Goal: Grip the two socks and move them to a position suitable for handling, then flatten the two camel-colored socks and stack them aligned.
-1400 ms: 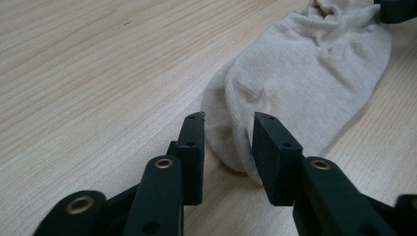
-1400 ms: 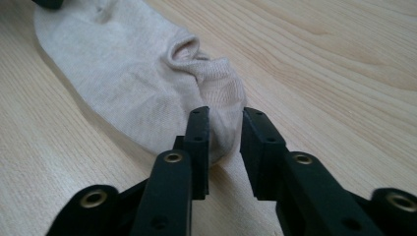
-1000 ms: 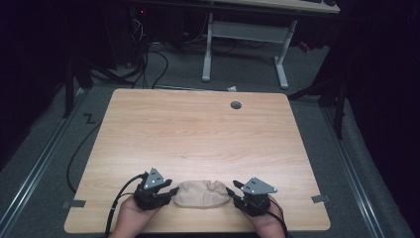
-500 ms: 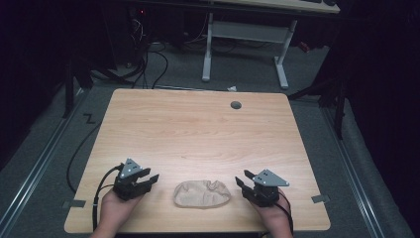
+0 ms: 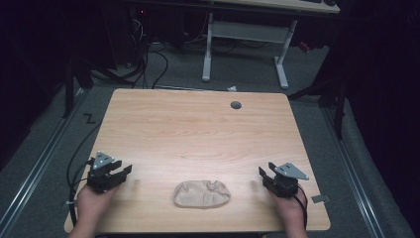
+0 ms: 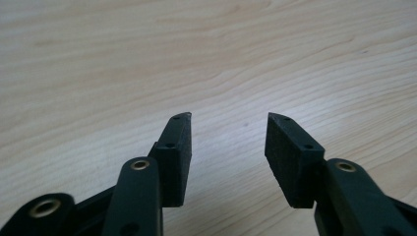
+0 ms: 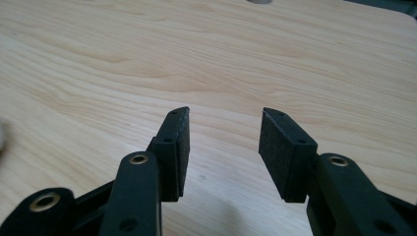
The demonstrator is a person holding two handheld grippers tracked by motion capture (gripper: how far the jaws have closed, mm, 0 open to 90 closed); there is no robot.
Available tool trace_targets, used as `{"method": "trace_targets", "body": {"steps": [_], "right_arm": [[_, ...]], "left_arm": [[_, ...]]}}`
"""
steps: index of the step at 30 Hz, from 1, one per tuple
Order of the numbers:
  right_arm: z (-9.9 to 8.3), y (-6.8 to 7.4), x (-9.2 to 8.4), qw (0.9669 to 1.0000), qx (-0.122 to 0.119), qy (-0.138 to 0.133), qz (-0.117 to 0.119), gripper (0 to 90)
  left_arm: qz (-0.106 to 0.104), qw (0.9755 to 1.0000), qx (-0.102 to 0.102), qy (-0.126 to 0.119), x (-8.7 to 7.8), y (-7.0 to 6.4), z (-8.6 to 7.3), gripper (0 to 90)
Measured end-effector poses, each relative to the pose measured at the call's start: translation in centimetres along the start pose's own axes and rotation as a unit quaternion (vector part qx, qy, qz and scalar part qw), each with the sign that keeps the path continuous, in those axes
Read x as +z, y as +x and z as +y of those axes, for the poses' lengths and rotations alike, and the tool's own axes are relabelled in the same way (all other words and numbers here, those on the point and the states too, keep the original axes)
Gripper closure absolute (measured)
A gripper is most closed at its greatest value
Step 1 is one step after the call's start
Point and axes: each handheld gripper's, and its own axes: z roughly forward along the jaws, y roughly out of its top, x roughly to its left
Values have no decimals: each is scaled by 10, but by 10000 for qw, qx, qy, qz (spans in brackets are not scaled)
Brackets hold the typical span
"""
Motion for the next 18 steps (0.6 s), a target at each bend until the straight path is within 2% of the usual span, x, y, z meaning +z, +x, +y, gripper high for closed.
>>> {"method": "trace_targets", "body": {"steps": [2,4,6,10,14,18], "right_arm": [[-2,-5,0,10000,34,33,-67,550],[-4,-7,0,9999,52,51,-98,550],[-4,-8,0,9999,62,55,-79,550],[-3,-4,2,10000,-5,86,-26,550],[-2,2,5,9999,-87,129,4,550],[-1,7,5,9997,-153,166,62,550]], "left_arm": [[39,10000,44,79,3,-1,0,525],[31,10000,54,19,2,-2,0,520],[66,9999,153,-22,1,-5,3,510],[2,9998,180,-24,2,-8,3,507],[-167,9996,222,-53,1,-13,3,505],[-189,9991,387,-53,-2,-19,2,503]]}}
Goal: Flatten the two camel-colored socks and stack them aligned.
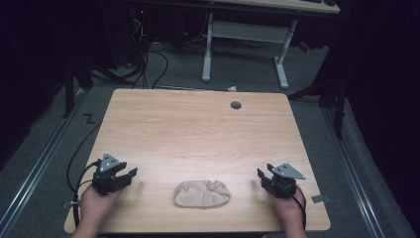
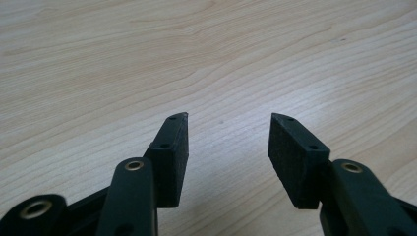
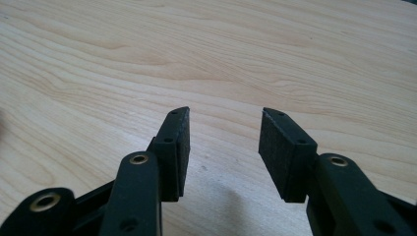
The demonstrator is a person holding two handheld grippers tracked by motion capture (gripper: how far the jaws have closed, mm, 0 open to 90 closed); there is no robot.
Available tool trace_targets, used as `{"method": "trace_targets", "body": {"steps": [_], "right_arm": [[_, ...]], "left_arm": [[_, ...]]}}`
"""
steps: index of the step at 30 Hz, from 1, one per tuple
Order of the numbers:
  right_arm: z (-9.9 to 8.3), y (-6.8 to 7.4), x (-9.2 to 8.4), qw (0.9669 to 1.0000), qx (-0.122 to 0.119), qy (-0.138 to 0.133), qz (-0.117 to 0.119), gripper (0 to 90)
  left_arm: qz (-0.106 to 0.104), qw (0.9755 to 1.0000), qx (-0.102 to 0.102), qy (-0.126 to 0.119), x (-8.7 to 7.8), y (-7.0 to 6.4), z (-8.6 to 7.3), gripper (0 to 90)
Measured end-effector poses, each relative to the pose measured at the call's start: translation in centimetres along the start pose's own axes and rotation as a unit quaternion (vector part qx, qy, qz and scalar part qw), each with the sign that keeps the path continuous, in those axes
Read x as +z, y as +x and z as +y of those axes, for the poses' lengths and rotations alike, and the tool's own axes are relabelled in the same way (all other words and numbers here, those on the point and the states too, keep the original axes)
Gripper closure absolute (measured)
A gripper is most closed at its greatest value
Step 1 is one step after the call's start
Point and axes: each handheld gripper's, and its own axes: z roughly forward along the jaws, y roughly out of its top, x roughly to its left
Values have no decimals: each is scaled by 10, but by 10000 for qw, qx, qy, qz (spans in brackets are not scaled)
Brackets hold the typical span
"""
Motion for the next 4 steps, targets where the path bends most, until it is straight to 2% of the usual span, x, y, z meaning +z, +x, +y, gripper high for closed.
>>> {"method": "trace_targets", "body": {"steps": [2,3,4], "right_arm": [[2,3,-1,9999,-100,-18,-1,550],[4,5,-1,9997,-241,-18,-40,550],[4,5,-1,9997,-241,-18,-40,550]], "left_arm": [[-6,10000,45,9,0,-1,1,502],[-14,10000,56,8,0,-2,2,502],[-40,10000,51,-3,1,-3,2,502]]}}
